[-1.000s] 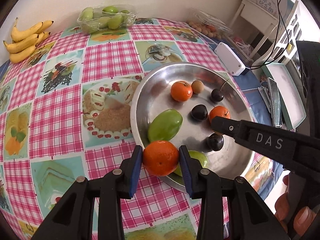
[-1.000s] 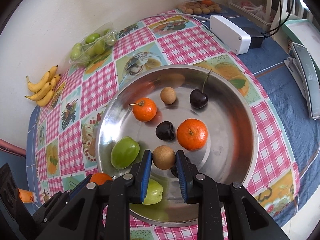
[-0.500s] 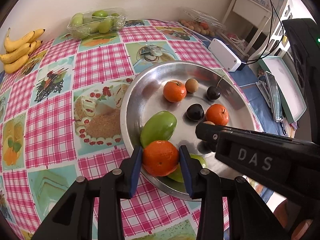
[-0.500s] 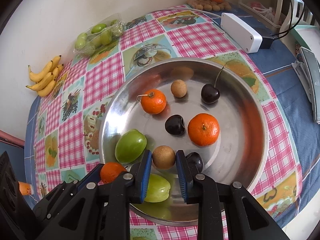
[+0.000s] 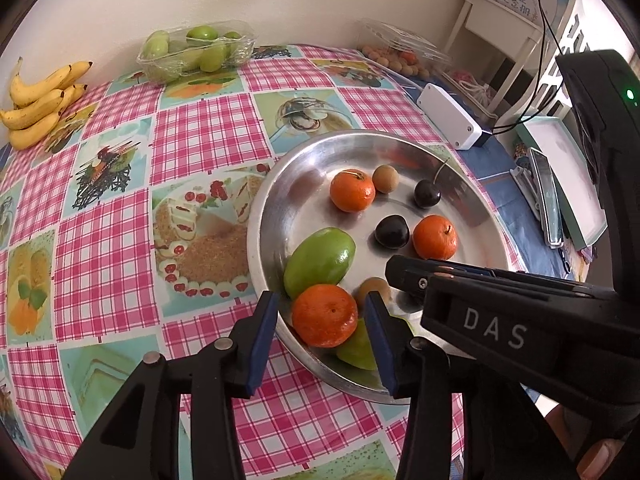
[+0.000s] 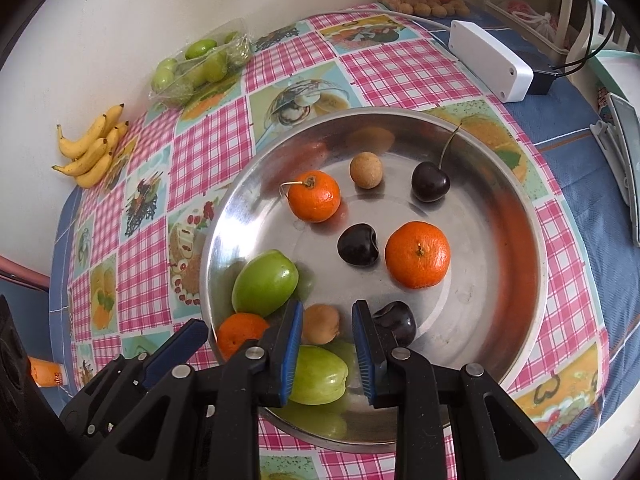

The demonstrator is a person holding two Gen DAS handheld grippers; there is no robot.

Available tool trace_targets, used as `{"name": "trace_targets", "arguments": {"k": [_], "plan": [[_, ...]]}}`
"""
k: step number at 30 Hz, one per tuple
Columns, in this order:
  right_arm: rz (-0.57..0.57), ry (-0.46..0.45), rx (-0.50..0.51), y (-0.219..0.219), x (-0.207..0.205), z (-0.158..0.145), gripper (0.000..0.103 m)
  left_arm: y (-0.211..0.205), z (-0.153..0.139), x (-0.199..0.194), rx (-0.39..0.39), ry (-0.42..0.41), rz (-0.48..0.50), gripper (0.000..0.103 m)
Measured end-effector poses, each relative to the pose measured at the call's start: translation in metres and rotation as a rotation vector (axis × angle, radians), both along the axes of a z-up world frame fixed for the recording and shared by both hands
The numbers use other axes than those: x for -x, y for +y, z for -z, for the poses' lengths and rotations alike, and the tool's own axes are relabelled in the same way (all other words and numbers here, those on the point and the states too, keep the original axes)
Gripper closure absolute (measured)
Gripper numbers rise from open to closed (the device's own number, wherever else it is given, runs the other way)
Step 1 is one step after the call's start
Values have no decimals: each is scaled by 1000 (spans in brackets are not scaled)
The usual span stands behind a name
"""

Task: Organize fruits
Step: 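Release the tangerine into the bowl with the left tool while the right tool releases the kiwi, then withdraw both open tools away from the bowl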

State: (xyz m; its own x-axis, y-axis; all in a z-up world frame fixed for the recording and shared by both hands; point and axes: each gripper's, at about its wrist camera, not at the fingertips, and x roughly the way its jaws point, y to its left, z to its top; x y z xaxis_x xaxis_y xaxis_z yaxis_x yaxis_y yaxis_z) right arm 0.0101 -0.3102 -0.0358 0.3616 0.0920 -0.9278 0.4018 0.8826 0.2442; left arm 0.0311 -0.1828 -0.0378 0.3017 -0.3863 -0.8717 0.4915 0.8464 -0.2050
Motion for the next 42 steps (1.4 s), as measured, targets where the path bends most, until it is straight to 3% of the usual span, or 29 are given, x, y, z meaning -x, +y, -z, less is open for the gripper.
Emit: {"name": "trace_targets", "arguments": {"k": [12, 19, 27, 28, 30, 32, 35, 42], "plan": [[16, -14, 1, -3, 2, -2, 74, 36, -1, -19, 15, 39, -164, 56], [2, -17, 3, 0, 0, -3, 75, 68, 4, -33, -76, 36, -354, 56], [-14, -22, 10, 1, -3, -4, 75, 94, 6, -41, -75, 51, -464, 56], [-16, -23, 15, 1, -3, -4, 74, 95, 6, -41, -78, 53, -470, 52], [-21, -22, 24, 2, -4, -4, 67, 97, 6, -41, -85, 50, -480, 42], [-21, -24, 33, 2, -4, -5, 31, 98, 6, -41, -92, 47, -486, 40], [-26, -37, 35, 3, -5, -7, 29, 100, 7, -41, -102, 47, -508, 30], [-42, -27, 65, 4, -7, -5, 19, 114, 9, -43, -137, 40, -583, 21]]}}
